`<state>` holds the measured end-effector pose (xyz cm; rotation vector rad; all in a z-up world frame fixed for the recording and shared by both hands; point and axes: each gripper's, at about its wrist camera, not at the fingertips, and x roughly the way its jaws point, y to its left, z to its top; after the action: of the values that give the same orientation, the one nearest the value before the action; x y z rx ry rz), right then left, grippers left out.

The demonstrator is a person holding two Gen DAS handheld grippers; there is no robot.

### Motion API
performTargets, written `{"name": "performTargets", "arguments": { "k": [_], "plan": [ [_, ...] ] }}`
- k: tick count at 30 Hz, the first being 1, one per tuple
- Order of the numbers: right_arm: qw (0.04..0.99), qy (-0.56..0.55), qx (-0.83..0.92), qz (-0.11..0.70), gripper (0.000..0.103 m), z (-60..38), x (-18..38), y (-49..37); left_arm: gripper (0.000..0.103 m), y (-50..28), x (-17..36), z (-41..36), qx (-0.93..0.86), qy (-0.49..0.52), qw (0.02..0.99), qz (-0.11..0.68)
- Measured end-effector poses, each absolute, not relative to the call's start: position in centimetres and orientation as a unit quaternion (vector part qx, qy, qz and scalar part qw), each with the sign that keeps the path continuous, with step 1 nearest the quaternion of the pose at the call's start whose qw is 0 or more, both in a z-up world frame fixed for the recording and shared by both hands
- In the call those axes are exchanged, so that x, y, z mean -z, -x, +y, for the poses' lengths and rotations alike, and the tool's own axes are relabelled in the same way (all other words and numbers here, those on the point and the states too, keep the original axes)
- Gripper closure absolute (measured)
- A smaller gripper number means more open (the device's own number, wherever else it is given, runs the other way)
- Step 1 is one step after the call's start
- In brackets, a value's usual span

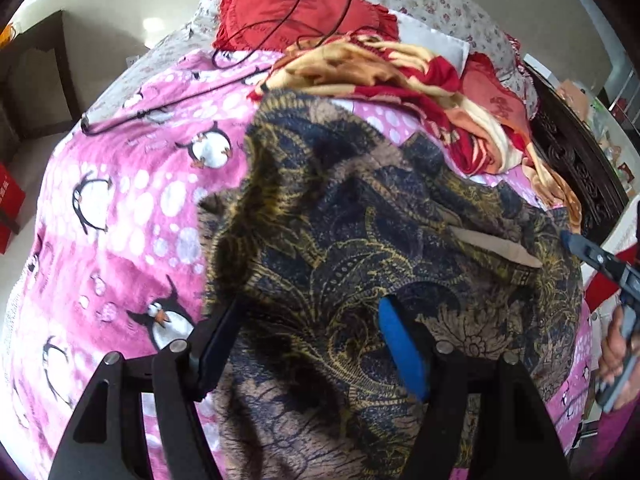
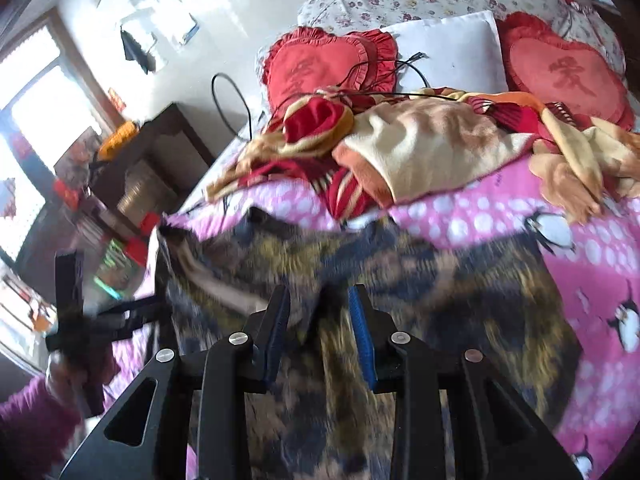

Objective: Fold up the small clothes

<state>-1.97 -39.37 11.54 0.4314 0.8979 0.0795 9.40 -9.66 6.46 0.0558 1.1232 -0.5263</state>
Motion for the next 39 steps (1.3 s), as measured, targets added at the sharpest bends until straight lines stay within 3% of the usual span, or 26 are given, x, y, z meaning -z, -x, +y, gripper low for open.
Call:
{"name": "performTargets", "arguments": {
  "k": [4,9,11,17,20,24,25,30,32,34,39],
  "plan": [
    [0.87,-0.22,-0.096,0.431,0.076,-36.2,-11.7,-0.2,0.029,-9.1,-6.5,-10.9,0.243,-0.037,0.821,0.516],
    [0.808,-0.224,-0.122,0.531,0.077,-33.0,-7.0,-4.9,0.029,-10.5,-6.8,-11.7,0.241,-0.042,0.826,0.509],
    [0.824,-0.218,-0.085,0.516,0.089,-33.6,-6.8,-6.1,0.029,-11.5,-7.0,-11.8,0.232,-0.034,0.83,0.506],
    [0.885,-0.188,0.044,0.423,0.09,-37.3,-10.2,-6.6,0.029,-14.0,-8.1,-11.5,0.217,-0.004,0.837,0.502],
    [0.894,-0.2,0.042,0.398,0.079,-40.1,-12.8,-2.5,0.029,-14.8,-8.0,-11.1,0.214,-0.008,0.839,0.501],
    [0.897,-0.155,0.121,0.395,0.045,-44.5,-14.1,1.8,0.029,-15.4,-7.0,-10.7,0.205,0.002,0.838,0.506],
    [0.892,-0.148,0.145,0.402,0.041,-45.6,-13.8,2.5,0.029,-15.5,-6.9,-10.7,0.202,0.006,0.838,0.507],
    [0.869,-0.16,0.136,0.448,0.042,-47.1,-11.5,2.2,0.029,-15.0,-7.2,-11.3,0.194,-0.009,0.842,0.504],
    [0.87,-0.158,0.121,0.452,0.049,-46.7,-10.7,1.9,0.029,-15.1,-7.3,-11.5,0.194,-0.015,0.841,0.505],
    [0.874,-0.146,0.132,0.445,0.099,-46.4,-10.5,1.9,0.029,-15.4,-7.4,-11.5,0.192,-0.014,0.841,0.505],
    [0.892,-0.18,0.194,0.368,0.099,-48.7,-12.1,4.2,0.024,-16.6,-6.7,-11.2,0.178,-0.007,0.845,0.505]
  ]
}}
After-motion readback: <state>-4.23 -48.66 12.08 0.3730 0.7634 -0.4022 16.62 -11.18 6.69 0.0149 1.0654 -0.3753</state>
